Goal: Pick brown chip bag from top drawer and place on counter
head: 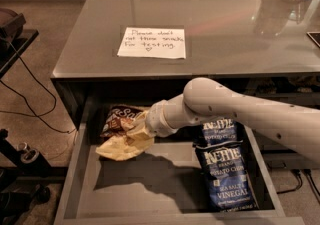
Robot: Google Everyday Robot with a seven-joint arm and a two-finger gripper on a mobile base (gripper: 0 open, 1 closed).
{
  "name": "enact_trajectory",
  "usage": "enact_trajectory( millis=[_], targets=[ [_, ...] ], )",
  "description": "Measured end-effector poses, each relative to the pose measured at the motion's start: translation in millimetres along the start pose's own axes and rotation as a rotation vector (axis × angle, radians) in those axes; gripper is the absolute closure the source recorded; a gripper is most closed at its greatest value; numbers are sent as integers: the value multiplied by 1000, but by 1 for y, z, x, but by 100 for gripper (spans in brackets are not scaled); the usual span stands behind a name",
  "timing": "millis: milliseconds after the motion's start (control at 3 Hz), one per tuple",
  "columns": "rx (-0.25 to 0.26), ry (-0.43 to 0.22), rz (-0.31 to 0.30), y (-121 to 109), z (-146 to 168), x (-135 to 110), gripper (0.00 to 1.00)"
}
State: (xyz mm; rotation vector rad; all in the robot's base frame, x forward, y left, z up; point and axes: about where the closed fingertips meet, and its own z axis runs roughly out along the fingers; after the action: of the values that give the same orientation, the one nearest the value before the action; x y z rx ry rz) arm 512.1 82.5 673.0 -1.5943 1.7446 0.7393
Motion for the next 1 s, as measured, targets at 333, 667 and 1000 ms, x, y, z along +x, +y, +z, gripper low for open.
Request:
enact_trajectory(
  millis=[333, 667, 1000],
  targets=[
    [0, 0, 0, 0, 0, 0, 100],
    [-20, 1, -11, 11, -9, -6, 100],
    [-35, -2, -31, 39, -35, -23, 100]
  ],
)
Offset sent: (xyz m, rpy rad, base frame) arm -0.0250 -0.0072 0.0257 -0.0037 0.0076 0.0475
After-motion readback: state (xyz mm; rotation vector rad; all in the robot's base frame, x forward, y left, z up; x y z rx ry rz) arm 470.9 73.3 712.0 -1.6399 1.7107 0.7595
